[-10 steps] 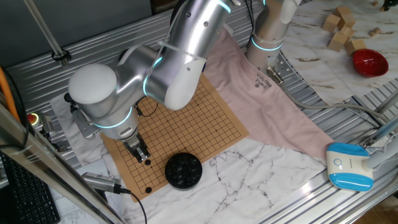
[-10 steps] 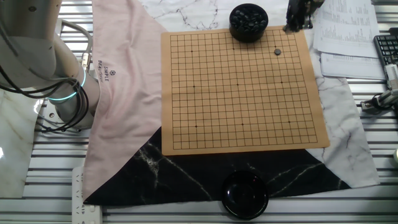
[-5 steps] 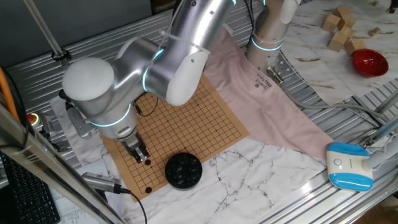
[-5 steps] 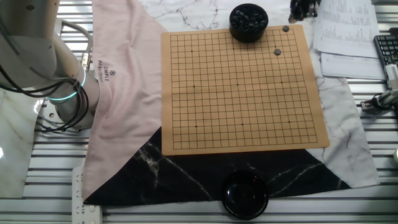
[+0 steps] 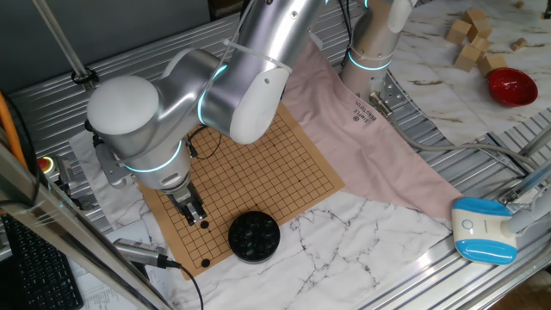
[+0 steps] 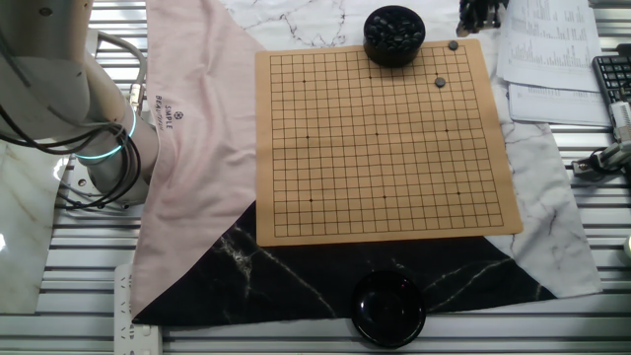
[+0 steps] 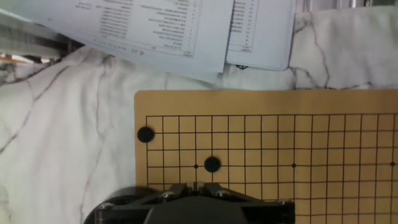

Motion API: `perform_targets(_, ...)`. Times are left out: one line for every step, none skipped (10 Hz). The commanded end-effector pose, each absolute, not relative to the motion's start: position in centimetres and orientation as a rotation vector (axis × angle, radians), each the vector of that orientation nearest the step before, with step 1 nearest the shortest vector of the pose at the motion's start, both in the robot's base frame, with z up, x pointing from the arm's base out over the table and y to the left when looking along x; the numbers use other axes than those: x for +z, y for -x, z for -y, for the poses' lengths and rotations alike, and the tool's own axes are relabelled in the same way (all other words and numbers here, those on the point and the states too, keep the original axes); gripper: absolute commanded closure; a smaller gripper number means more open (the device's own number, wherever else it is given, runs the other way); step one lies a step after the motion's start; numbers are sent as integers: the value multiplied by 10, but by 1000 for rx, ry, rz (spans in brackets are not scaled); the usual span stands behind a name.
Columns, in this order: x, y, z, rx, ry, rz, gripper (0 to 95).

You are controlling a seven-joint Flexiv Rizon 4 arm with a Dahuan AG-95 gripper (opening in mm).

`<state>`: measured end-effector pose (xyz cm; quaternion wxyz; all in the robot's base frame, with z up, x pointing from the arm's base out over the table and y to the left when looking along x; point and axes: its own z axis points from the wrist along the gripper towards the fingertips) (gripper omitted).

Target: Play the first move as black on the 3-4 point in the upper right corner of the Go board

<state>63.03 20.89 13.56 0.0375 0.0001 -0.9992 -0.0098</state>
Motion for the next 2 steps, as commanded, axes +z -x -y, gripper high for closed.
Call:
perform_targets(136, -629, -208, -27, 92, 3066, 950)
perform_targets(137, -629, -208, -27, 108, 3065, 950)
